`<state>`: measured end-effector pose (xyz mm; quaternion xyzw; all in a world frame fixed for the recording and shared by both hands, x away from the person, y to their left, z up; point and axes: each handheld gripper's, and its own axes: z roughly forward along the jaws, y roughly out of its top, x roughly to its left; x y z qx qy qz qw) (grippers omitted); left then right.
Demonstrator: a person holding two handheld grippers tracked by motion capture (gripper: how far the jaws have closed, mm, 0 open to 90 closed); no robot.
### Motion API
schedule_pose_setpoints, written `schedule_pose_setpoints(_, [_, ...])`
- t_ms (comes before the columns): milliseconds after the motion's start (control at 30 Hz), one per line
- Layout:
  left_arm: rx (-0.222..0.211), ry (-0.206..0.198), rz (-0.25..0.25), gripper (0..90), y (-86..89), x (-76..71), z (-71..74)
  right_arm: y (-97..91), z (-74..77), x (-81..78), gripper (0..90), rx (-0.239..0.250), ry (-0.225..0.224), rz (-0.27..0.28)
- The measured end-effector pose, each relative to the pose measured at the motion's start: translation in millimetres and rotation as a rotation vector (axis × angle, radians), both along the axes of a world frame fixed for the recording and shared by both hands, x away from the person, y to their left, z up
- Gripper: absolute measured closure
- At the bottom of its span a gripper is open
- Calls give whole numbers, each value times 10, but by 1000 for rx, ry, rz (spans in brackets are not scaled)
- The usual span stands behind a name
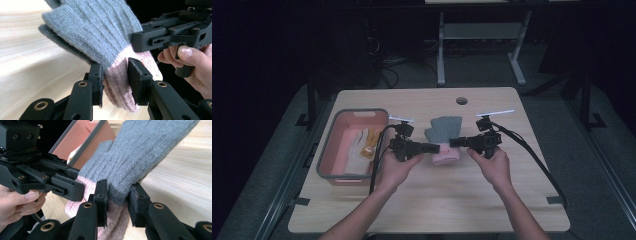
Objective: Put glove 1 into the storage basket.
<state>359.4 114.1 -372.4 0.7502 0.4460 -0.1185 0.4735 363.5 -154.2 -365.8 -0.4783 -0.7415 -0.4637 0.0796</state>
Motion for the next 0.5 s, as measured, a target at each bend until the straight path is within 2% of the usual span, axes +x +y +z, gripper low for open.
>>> schedule_pose_setpoints(500, [0, -25, 16, 656, 269, 0, 114, 265, 123, 88, 708, 0, -9, 34])
